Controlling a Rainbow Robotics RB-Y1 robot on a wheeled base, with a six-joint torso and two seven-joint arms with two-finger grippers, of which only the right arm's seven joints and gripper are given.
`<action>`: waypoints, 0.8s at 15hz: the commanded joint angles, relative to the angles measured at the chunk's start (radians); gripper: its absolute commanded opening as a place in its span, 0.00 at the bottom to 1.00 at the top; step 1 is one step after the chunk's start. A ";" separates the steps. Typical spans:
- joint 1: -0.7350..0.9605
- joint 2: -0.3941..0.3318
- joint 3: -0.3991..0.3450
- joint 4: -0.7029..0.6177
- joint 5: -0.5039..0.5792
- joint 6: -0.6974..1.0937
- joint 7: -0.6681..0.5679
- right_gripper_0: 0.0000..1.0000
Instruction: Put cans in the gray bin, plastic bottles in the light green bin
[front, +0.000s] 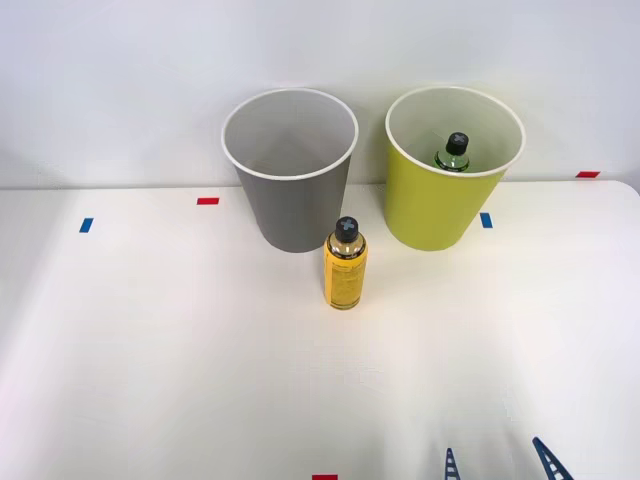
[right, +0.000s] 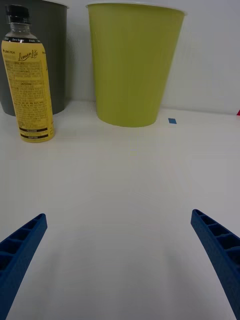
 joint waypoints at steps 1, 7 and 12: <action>0.000 0.000 0.000 0.000 0.000 0.000 0.000 1.00; 0.000 0.000 0.000 0.000 0.000 0.000 0.000 1.00; 0.000 0.000 0.000 0.000 0.000 0.000 0.000 1.00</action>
